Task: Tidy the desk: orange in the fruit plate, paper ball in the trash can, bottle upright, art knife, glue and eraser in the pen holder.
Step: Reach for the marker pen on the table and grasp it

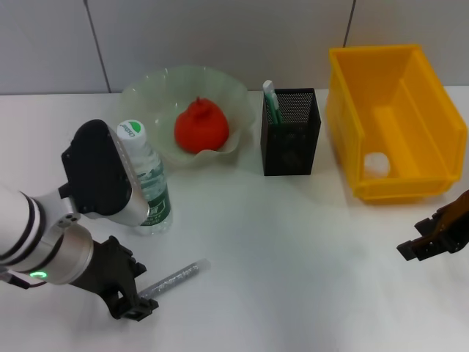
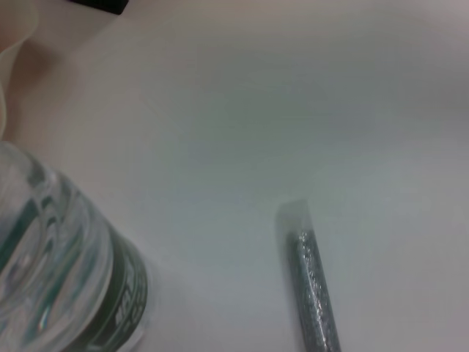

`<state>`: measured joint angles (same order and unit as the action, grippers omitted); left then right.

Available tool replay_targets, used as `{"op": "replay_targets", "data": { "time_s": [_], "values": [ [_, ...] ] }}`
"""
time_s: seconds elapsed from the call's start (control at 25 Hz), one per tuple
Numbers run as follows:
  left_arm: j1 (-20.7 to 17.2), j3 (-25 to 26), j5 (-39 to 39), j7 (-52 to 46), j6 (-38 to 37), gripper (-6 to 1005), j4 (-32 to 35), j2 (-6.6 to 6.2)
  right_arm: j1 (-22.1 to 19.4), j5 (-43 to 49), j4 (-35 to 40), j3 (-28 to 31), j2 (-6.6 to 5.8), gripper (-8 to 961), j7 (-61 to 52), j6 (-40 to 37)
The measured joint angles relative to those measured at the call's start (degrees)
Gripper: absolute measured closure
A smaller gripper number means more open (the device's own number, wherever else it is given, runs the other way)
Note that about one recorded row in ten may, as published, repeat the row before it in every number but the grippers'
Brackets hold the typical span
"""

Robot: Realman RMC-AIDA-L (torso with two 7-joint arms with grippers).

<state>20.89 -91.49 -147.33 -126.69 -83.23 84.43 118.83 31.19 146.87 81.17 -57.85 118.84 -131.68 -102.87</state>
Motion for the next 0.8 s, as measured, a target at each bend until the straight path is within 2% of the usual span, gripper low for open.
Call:
{"op": "replay_targets", "data": {
  "time_s": [0.08,0.72,0.8],
  "values": [
    [-0.04,-0.91,-0.50,-0.57,0.52,416,-0.43,0.00,0.08,0.14,-0.02,-0.04,-0.01,382,0.00,0.01],
    [0.71,-2.55,-2.90,-2.85,1.85,427,-2.68,-0.01,1.49,1.05,-0.59,-0.38,-0.01,386,-0.85,0.25],
    [0.78,-2.58,-2.95,-2.86,1.76,511,-2.82,0.00,1.86,1.28,-1.26,-0.39,-0.01,386,-0.85,0.46]
  ]
}}
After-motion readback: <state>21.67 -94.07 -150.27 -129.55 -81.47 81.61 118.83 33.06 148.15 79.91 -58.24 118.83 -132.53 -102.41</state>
